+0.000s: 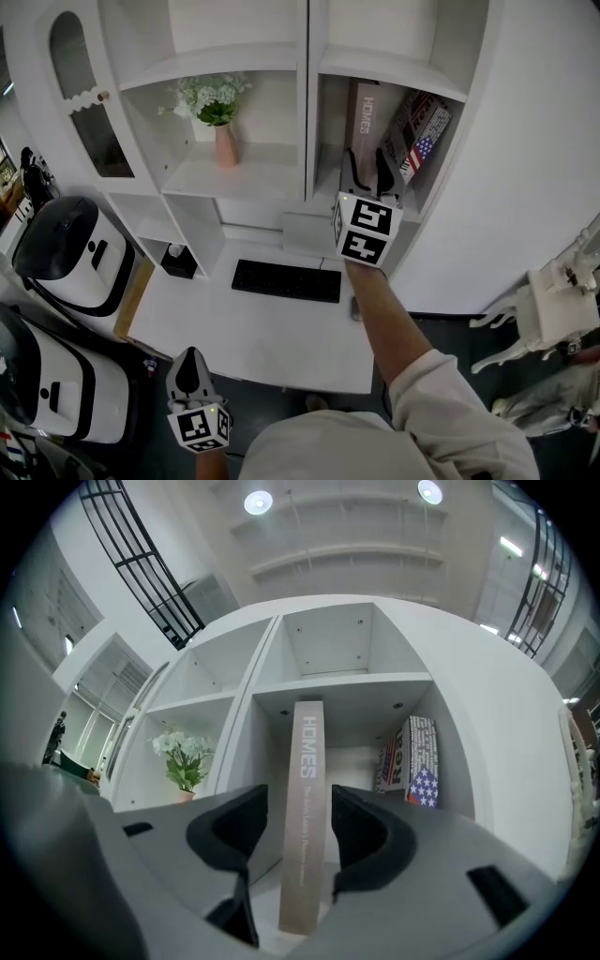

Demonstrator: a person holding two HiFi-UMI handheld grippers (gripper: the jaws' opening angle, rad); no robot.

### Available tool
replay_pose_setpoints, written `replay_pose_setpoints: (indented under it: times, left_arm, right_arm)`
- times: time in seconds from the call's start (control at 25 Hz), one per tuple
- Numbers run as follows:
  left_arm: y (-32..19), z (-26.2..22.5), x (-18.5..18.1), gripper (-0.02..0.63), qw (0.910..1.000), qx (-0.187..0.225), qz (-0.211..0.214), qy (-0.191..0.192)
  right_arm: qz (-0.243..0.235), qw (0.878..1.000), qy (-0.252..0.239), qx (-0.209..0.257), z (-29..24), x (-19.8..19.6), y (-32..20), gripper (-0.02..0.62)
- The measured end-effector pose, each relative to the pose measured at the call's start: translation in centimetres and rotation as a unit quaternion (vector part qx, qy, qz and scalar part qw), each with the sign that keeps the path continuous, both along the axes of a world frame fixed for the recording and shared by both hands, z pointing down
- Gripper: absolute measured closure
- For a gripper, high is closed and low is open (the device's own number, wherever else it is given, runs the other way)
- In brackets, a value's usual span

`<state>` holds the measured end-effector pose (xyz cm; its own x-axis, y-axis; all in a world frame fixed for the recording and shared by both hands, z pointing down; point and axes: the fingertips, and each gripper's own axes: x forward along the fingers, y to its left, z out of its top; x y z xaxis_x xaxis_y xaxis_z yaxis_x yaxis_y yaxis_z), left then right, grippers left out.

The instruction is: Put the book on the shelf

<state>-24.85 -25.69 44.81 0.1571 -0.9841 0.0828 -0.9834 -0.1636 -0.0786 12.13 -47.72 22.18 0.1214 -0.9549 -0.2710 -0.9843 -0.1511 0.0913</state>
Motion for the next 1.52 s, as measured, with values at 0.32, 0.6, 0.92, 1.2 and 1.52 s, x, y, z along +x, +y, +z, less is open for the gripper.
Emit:
replay_pose_setpoints:
  times: [0.32,0.6,0.92,1.2,1.52]
  left_arm:
    - [2.3,-0.4,0.3,0.604,1.0,0.003,0.004,-0.003]
    - [4.2,-0.6,0.8,0.604,0.9999,0.005,0.012,-0.006]
    - [6.3,-0.9,1.3,0.604,0.9997,0.007,0.019,-0.009]
    - [8.5,-1.0,2.0,0.604,0.9995,0.01,0.027,-0.011]
    - [10.3,-1.2,2.8,0.604,0.9993,0.012,0.034,-0.013]
  right_arm:
    - [-0.049,0.999,0.013,0.002,0.4,-1.4,3.8,0.404]
    - [-0.089,0.996,0.029,-0.002,1.5,-2.5,7.3,0.439]
    - [-0.138,0.99,0.039,-0.011,3.2,-3.6,11.9,0.471]
    - [-0.166,0.985,0.044,-0.022,5.1,-3.9,15.9,0.52]
    - [-0.202,0.978,0.041,-0.035,6.8,-4.2,20.2,0.577]
